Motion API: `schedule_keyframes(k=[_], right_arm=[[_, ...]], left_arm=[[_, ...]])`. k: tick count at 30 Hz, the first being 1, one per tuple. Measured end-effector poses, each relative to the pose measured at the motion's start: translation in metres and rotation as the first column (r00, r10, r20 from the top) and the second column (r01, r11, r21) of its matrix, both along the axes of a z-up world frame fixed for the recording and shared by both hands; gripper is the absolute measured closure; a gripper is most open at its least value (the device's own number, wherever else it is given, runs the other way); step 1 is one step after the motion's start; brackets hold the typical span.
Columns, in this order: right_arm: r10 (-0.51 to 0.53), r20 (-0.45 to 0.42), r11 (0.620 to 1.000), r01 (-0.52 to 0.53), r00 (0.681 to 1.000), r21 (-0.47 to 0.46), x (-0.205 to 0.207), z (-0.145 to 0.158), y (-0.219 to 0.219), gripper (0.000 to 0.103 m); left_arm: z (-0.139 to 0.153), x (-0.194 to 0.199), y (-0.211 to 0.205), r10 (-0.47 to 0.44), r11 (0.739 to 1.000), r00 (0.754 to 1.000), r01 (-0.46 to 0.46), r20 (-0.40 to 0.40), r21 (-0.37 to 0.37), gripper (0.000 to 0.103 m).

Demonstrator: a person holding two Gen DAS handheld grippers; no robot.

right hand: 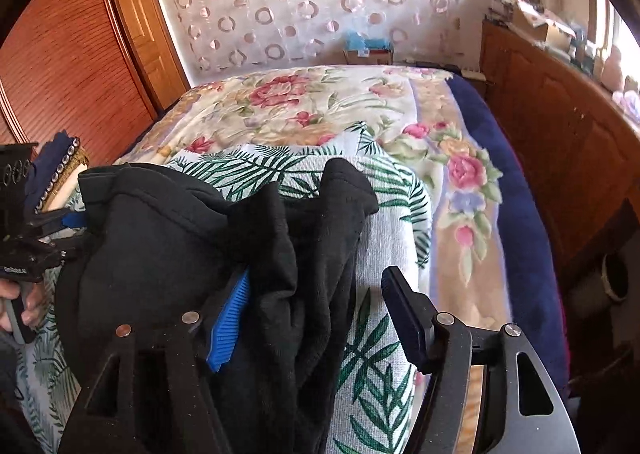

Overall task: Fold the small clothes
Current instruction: 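Grasp the folded black shirt with both grippers and lift it, then carry the folded shirt with both grippers onto the navy garment stack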

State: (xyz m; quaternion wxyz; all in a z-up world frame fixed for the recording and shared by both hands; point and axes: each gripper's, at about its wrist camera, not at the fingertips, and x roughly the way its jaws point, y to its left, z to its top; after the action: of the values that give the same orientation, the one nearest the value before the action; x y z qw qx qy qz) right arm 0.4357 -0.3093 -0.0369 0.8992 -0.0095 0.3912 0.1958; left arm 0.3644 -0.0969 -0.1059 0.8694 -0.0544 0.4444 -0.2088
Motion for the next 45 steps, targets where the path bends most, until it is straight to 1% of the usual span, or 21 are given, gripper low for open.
schedule_keyframes(k=[2, 3, 4, 5, 6, 7, 8, 9, 10, 11, 13, 16, 20, 24, 26, 32, 36, 39, 42, 44, 45], right_arm=[[0.017, -0.006, 1.000, -0.017, 1.000, 0.026, 0.001, -0.002, -0.001, 0.035], [0.021, -0.003, 0.999, -0.021, 1.000, 0.031, 0.001, -0.003, -0.003, 0.036], [0.028, -0.002, 0.999, -0.027, 1.000, 0.029, 0.000, -0.004, -0.003, 0.038], [0.037, -0.004, 0.999, -0.037, 0.999, 0.028, 0.000, -0.004, -0.003, 0.043], [0.066, -0.015, 0.997, -0.065, 0.998, 0.047, 0.002, -0.005, -0.002, 0.053], [0.075, -0.020, 0.996, -0.074, 0.997, 0.057, 0.003, -0.005, -0.002, 0.062], [0.082, -0.024, 0.994, -0.080, 0.996, 0.069, 0.002, -0.005, -0.002, 0.068], [0.084, -0.017, 0.993, -0.083, 0.996, 0.079, 0.000, -0.003, -0.001, 0.077], [0.074, 0.002, 0.995, -0.074, 0.997, 0.063, -0.004, 0.000, 0.000, 0.079], [0.070, 0.020, 0.996, -0.071, 0.997, 0.045, -0.009, 0.004, 0.002, 0.080], [0.065, 0.073, 0.997, -0.067, 0.995, 0.033, -0.022, 0.014, 0.004, 0.082], [0.057, 0.144, 0.996, -0.066, 0.988, 0.059, -0.042, 0.032, 0.000, 0.082], [0.079, 0.218, 0.991, -0.101, 0.973, 0.089, -0.069, 0.058, 0.008, 0.083], [0.127, 0.280, 0.984, -0.155, 0.952, 0.082, -0.089, 0.080, 0.032, 0.083], [0.157, 0.300, 0.978, -0.191, 0.941, 0.086, -0.094, 0.089, 0.047, 0.083], [0.280, 0.374, 0.941, -0.329, 0.884, 0.076, -0.104, 0.118, 0.110, 0.083], [0.373, 0.405, 0.902, -0.428, 0.835, 0.050, -0.100, 0.135, 0.166, 0.083], [0.439, 0.422, 0.871, -0.491, 0.793, 0.016, -0.098, 0.149, 0.205, 0.083], [0.505, 0.431, 0.837, -0.547, 0.748, -0.031, -0.096, 0.161, 0.245, 0.083], [0.551, 0.433, 0.810, -0.582, 0.713, -0.072, -0.092, 0.166, 0.274, 0.083], [0.568, 0.429, 0.800, -0.593, 0.703, -0.088, -0.078, 0.166, 0.286, 0.083]], left_arm=[[0.000, -0.001, -0.001, -0.011, 1.000, 1.000, 0.011, 0.004, -0.011, 0.043], [0.000, -0.001, -0.002, -0.019, 1.000, 1.000, 0.019, 0.001, -0.021, 0.045], [0.000, -0.002, -0.002, -0.025, 0.999, 1.000, 0.025, -0.001, -0.027, 0.048], [0.001, -0.002, -0.003, -0.030, 0.999, 1.000, 0.030, 0.001, -0.031, 0.053], [0.001, -0.002, -0.004, -0.037, 0.999, 0.999, 0.037, 0.001, -0.039, 0.057], [0.002, -0.002, -0.005, -0.037, 0.998, 0.999, 0.037, 0.002, -0.041, 0.064], [0.003, -0.002, -0.005, -0.038, 0.998, 0.999, 0.038, 0.003, -0.042, 0.075], [0.004, -0.003, -0.006, -0.041, 0.998, 0.999, 0.041, 0.008, -0.047, 0.083], [0.007, -0.005, -0.005, -0.042, 0.998, 0.999, 0.043, 0.019, -0.052, 0.088], [0.011, -0.008, -0.005, -0.046, 0.997, 0.999, 0.047, 0.030, -0.053, 0.090], [0.023, -0.018, -0.005, -0.049, 0.997, 0.996, 0.053, 0.070, -0.056, 0.091], [0.046, -0.037, 0.003, -0.034, 0.995, 0.991, 0.046, 0.129, -0.090, 0.092], [0.082, -0.071, 0.015, -0.003, 0.995, 0.974, 0.026, 0.227, -0.099, 0.092], [0.114, -0.103, 0.041, 0.042, 0.997, 0.951, -0.018, 0.307, -0.080, 0.092], [0.125, -0.113, 0.058, 0.067, 0.997, 0.940, -0.048, 0.333, -0.067, 0.092], [0.152, -0.158, 0.127, 0.181, 0.983, 0.896, -0.176, 0.406, -0.050, 0.092], [0.158, -0.184, 0.178, 0.290, 0.954, 0.847, -0.291, 0.446, -0.067, 0.092], [0.158, -0.202, 0.215, 0.376, 0.925, 0.810, -0.360, 0.451, -0.125, 0.092], [0.152, -0.219, 0.243, 0.445, 0.892, 0.769, -0.428, 0.458, -0.148, 0.092], [0.144, -0.228, 0.256, 0.488, 0.869, 0.750, -0.467, 0.446, -0.165, 0.092], [0.138, -0.232, 0.266, 0.513, 0.854, 0.739, -0.492, 0.437, -0.171, 0.092]])
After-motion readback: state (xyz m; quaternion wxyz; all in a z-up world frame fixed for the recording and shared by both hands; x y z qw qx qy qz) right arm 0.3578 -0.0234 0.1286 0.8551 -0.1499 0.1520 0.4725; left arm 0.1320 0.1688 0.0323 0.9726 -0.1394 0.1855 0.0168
